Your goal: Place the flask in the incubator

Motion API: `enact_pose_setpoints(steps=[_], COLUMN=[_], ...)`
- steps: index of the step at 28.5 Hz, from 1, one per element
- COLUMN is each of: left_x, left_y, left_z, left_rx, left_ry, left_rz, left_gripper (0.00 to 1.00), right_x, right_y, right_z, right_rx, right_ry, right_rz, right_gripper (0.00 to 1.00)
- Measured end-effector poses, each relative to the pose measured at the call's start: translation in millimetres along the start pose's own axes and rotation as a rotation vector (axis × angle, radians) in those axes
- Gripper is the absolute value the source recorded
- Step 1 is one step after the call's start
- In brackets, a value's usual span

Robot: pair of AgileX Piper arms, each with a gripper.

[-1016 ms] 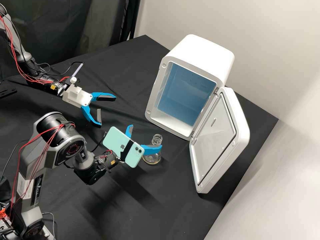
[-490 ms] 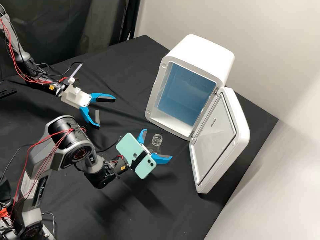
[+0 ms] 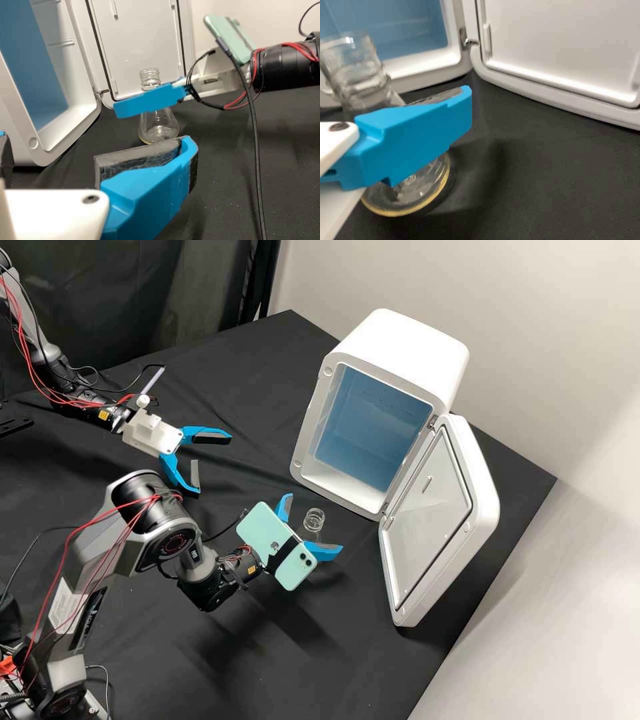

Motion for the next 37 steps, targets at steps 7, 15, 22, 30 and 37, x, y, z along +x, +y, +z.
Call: enact_pose_setpoints(steps=[7,15,22,30,37], left_x=[0.0,0.0,0.0,0.0,0.0], left_y=[0.0,0.0,0.0,-0.3,-0.3], left_z=[0.0,0.0,0.0,1.3,1.4], left_rx=[0.000,0.000,0.000,0.011,0.012], left_ry=[0.000,0.000,0.000,-0.014,-0.015], left_rz=[0.000,0.000,0.000,-0.003,-0.003], left_gripper=[1.00,1.00,1.00,1.00,1.00], right_x=[0.9,1.1,6.3,7.5,7.7], right_y=[-3.3,-4.3,-6.6,-4.7,-4.5], right_z=[2.5,3.7,15.4,18.1,18.0], right_rx=[-0.001,0.000,0.005,0.007,0.007], right_ry=[-0.008,-0.012,-0.061,-0.073,-0.072], right_rz=[-0.014,-0.017,-0.036,-0.034,-0.034], right_gripper=[1.00,1.00,1.00,1.00,1.00])
